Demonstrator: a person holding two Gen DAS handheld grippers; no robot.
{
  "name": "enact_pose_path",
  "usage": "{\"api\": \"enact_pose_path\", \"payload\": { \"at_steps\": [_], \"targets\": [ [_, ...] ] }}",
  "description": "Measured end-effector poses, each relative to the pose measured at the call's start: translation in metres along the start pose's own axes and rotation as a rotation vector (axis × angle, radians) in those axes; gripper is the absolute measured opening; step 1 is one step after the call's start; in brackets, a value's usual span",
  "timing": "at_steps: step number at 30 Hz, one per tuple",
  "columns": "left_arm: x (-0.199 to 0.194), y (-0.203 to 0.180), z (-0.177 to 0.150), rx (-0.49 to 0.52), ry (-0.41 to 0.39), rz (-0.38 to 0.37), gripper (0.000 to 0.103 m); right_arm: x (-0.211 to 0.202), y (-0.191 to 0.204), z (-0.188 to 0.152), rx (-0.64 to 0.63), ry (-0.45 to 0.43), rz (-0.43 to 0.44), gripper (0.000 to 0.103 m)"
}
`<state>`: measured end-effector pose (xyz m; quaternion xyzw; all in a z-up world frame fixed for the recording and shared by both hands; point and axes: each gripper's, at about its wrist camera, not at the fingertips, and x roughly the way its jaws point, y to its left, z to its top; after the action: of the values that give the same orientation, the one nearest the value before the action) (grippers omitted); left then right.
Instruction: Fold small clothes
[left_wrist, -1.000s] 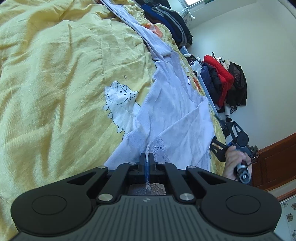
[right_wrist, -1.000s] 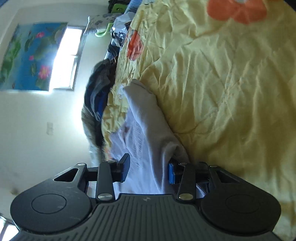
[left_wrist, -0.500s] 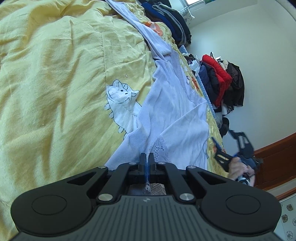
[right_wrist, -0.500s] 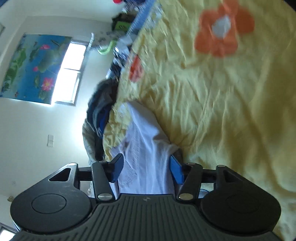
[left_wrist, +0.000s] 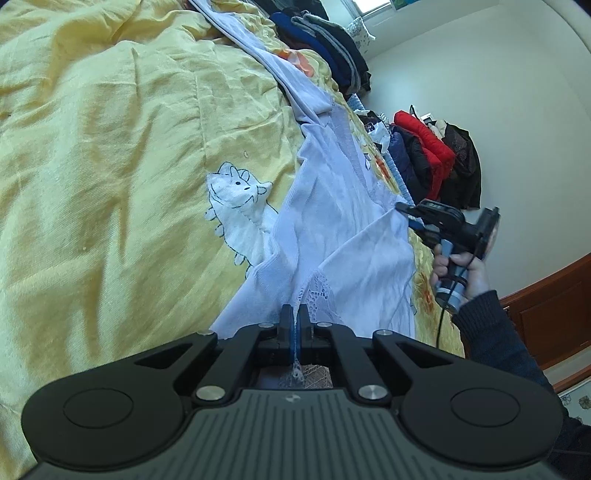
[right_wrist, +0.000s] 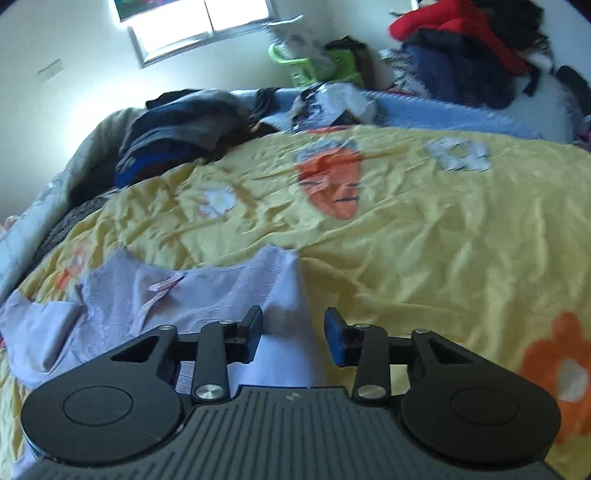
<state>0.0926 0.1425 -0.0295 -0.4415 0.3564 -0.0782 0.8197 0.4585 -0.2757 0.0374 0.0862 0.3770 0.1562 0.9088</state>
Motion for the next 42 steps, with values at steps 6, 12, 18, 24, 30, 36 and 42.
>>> {"api": "enact_pose_path", "payload": {
  "at_steps": [6,12,18,24,30,36,42],
  "targets": [
    [-0.001,0.005,0.002,-0.013,0.009,-0.018,0.002,0.005,-0.022,0.008,0.119,0.016,0.067,0.005],
    [0.0,0.005,0.0,0.003,0.006,-0.025,0.002,0.014,-0.068,-0.012,0.309,0.014,0.092,0.006],
    [-0.001,0.004,0.001,0.008,0.005,-0.025,0.002,-0.019,-0.084,-0.014,0.51,-0.139,0.135,0.027],
    [-0.003,0.0,-0.003,0.036,-0.01,-0.012,0.002,-0.044,-0.027,-0.031,0.284,-0.014,0.339,0.036],
    [-0.046,-0.03,-0.005,0.25,-0.163,0.123,0.003,-0.013,-0.032,-0.059,0.272,0.073,0.226,0.007],
    [-0.059,-0.073,-0.014,0.492,-0.194,0.066,0.003,-0.072,0.001,-0.069,0.207,0.022,0.281,0.039],
    [-0.007,-0.078,-0.044,0.596,-0.028,0.102,0.003,-0.084,0.046,-0.106,0.038,0.136,0.299,0.043]
  ]
}}
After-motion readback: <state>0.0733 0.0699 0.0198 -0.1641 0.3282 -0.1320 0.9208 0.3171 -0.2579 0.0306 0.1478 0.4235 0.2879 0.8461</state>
